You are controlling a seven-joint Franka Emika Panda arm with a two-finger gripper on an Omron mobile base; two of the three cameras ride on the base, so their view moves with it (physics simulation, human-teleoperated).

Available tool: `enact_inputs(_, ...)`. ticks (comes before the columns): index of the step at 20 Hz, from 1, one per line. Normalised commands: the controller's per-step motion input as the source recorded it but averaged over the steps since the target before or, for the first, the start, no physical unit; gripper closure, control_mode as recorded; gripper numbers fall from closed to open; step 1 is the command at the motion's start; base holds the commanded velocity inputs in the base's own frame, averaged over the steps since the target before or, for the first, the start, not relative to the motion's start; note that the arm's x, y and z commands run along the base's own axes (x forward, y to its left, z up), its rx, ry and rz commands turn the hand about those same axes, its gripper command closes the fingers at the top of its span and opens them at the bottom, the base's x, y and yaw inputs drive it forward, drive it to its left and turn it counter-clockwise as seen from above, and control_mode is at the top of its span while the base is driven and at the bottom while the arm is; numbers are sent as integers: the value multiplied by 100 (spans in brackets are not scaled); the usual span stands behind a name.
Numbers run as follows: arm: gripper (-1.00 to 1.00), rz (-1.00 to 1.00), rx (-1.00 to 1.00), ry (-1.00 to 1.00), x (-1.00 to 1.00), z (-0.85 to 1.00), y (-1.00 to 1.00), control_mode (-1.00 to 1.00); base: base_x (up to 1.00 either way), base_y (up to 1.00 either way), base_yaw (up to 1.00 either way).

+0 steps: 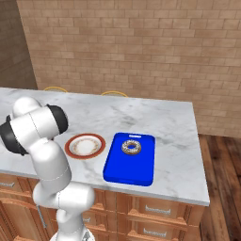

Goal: Move the dessert items from the plates to the tray.

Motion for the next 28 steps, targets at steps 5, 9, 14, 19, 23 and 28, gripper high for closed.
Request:
enact_inputs(5,-100,1,0,0,0,-5,0,-100,0,0,0)
enact_inputs(9,-100,1,0,0,0,-8,0,-100,0,0,0)
enact_inputs(14,-100,0,0,0,0,-6,0,-100,0,0,0)
enact_inputs(19,-100,0,0,0,0,-8,0,-100,0,0,0)
enact_inputs(23,-100,0,0,0,3,-11,0,-100,0,0,0)
enact_inputs(28,-100,0,0,0,15,-13,0,-100,0,0,0)
